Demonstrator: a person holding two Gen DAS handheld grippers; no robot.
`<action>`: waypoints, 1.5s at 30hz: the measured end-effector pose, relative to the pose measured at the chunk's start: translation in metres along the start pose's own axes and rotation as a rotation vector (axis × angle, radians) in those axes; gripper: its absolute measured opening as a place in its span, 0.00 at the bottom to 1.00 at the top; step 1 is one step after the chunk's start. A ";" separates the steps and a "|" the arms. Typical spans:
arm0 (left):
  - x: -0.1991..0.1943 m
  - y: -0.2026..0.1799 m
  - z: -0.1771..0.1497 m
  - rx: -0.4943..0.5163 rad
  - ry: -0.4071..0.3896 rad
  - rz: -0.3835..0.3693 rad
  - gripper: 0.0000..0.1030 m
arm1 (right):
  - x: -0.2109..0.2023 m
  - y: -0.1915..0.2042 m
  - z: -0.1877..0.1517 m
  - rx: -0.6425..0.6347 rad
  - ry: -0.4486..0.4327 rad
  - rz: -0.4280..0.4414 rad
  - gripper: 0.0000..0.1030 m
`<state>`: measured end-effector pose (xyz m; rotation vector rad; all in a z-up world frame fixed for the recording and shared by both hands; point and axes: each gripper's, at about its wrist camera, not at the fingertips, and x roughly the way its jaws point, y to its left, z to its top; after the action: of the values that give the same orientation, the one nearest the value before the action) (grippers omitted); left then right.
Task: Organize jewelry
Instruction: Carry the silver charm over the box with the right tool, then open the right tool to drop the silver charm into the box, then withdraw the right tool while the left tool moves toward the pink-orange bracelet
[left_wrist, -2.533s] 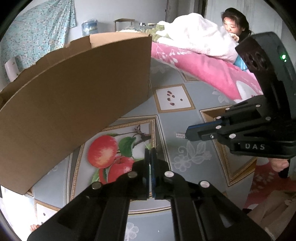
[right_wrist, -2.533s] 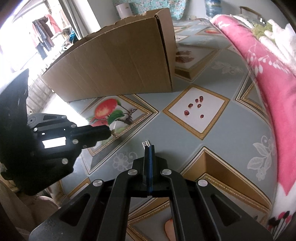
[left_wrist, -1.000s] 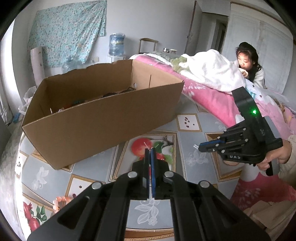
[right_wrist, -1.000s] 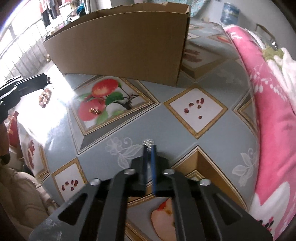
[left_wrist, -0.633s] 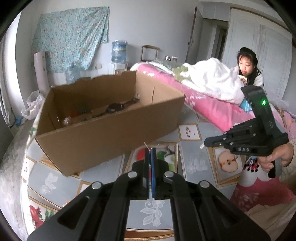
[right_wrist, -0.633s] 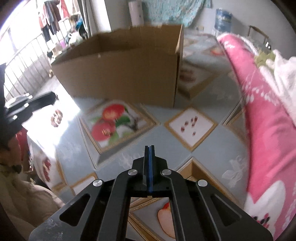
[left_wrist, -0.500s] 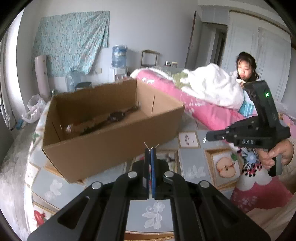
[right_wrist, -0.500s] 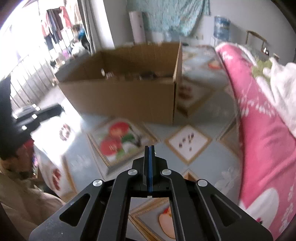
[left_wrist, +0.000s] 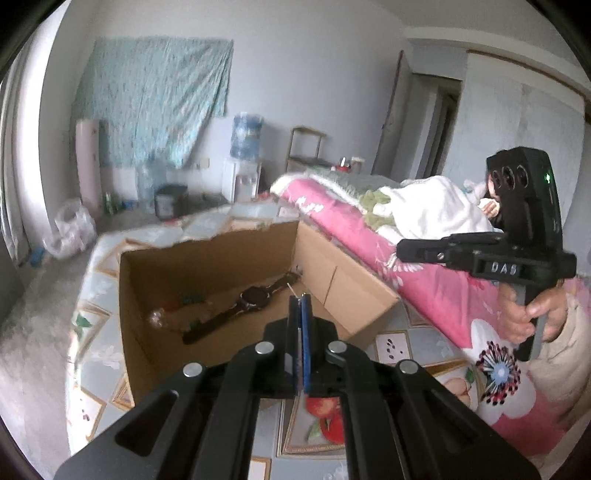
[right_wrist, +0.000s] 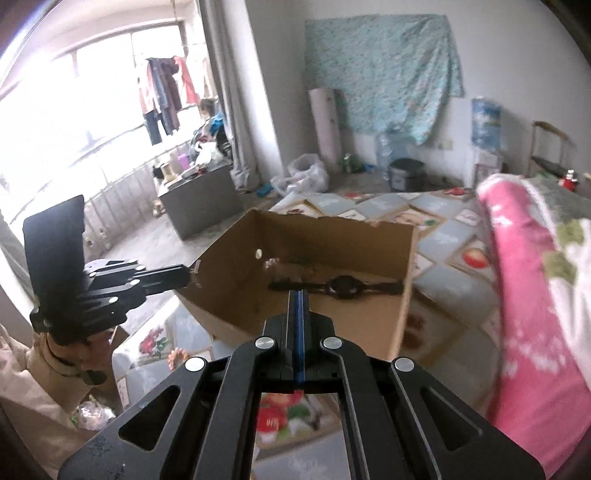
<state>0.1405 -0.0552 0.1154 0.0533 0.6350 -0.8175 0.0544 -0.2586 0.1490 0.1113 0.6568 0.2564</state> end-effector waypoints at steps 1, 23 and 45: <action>0.011 0.008 0.004 -0.025 0.026 -0.007 0.01 | 0.018 -0.005 0.004 0.000 0.039 0.000 0.00; 0.099 0.098 0.015 -0.286 0.298 0.094 0.04 | 0.070 -0.048 0.011 0.057 0.155 -0.094 0.16; -0.048 0.084 -0.031 -0.342 0.108 0.231 0.56 | -0.036 -0.040 -0.036 0.243 -0.032 -0.121 0.57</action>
<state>0.1587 0.0432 0.1000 -0.1389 0.8468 -0.4775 0.0131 -0.3056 0.1345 0.3070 0.6586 0.0577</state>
